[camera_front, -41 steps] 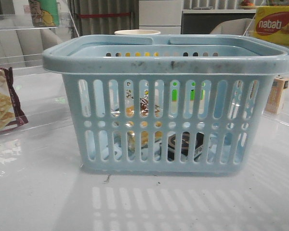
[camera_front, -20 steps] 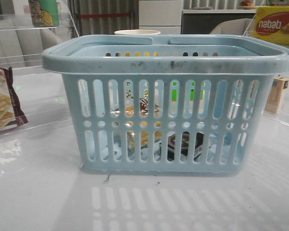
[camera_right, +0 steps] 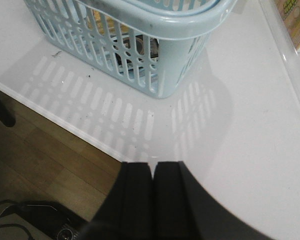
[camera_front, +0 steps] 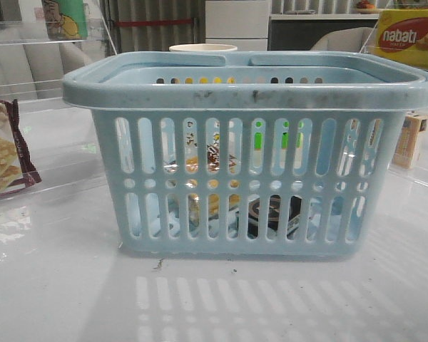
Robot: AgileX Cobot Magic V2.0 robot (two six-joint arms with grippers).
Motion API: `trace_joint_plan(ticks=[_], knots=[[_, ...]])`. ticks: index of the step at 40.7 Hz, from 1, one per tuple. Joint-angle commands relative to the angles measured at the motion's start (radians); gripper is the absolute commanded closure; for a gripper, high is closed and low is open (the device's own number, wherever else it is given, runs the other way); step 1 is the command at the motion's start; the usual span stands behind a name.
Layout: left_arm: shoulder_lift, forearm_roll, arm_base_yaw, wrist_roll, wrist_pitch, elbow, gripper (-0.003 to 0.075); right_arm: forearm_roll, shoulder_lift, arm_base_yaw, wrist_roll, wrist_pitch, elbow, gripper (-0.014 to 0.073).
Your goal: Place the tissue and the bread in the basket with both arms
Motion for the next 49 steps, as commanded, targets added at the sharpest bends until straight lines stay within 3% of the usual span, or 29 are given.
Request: trace_joint_plan(ticks=[1, 38, 43, 49], knots=[[-0.016, -0.008, -0.009, -0.001, -0.094, -0.001, 0.0629, -0.013, 0.010, 0.000, -0.006, -0.062, -0.024, 0.0538], [-0.016, -0.008, -0.007, -0.001, -0.094, -0.001, 0.0629, -0.021, -0.009, -0.026, -0.006, -0.075, 0.000, 0.0538], [-0.016, -0.008, -0.007, -0.001, -0.094, -0.001, 0.0629, -0.023, -0.075, -0.164, -0.006, -0.230, 0.099, 0.0538], [-0.016, -0.008, -0.007, -0.001, -0.094, -0.001, 0.0629, -0.022, -0.193, -0.340, -0.005, -0.528, 0.283, 0.0538]])
